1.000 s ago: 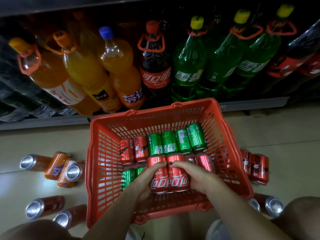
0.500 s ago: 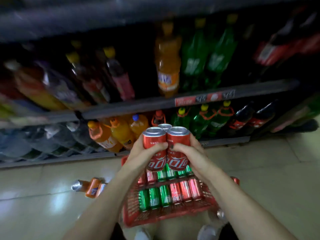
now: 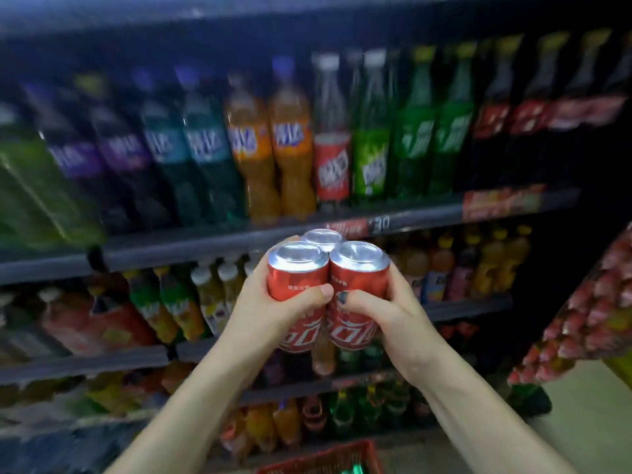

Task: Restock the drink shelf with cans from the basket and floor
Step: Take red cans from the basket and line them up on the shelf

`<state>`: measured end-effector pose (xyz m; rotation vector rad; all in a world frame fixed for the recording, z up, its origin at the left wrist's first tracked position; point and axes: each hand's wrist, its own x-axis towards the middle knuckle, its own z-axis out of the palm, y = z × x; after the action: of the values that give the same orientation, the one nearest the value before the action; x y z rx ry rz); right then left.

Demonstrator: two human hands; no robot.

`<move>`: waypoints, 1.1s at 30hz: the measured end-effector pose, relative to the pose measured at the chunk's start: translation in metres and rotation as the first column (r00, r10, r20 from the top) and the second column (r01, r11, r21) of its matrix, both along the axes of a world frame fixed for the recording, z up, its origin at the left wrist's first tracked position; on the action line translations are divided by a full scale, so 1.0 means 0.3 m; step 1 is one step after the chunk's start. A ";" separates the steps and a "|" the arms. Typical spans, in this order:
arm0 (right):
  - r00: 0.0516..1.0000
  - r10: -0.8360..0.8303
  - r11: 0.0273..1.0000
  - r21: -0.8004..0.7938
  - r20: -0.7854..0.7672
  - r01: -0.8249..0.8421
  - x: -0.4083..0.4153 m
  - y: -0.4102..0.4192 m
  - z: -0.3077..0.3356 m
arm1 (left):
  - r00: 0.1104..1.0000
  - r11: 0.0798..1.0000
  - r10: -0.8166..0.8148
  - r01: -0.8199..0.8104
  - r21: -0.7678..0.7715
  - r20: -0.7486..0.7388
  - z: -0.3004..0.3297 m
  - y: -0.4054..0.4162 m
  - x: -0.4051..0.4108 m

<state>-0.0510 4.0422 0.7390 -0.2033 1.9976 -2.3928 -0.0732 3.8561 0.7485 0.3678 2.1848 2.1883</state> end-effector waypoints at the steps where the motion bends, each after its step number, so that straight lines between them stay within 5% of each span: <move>1: 0.999 0.005 1.000 0.001 -0.043 -0.005 -0.005 0.014 0.087 | 0.999 1.000 0.002 -0.002 0.005 -0.047 0.088 0.012 -0.004; 10: 0.938 -0.021 1.000 -0.018 -0.347 0.016 -0.112 0.115 0.667 | 0.937 0.999 0.016 -0.005 0.032 -0.350 0.677 0.123 -0.087; 17: 0.900 -0.024 1.000 0.006 -0.436 0.029 -0.284 0.125 0.953 | 0.906 0.999 0.030 -0.015 0.039 -0.423 0.944 0.147 -0.252; 27: 0.929 0.068 0.993 0.119 -0.363 -0.026 -0.551 0.048 1.264 | 0.947 0.996 -0.086 0.075 -0.045 -0.311 1.237 0.091 -0.522; 33: 0.966 0.007 0.992 0.122 -0.260 0.026 -0.663 0.009 1.258 | 0.966 0.992 -0.122 0.112 -0.059 -0.229 1.213 0.072 -0.695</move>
<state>-0.2500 4.0450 1.1162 -0.5313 2.2500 -2.3420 -0.2817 3.8775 1.1125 0.7670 2.2526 2.1248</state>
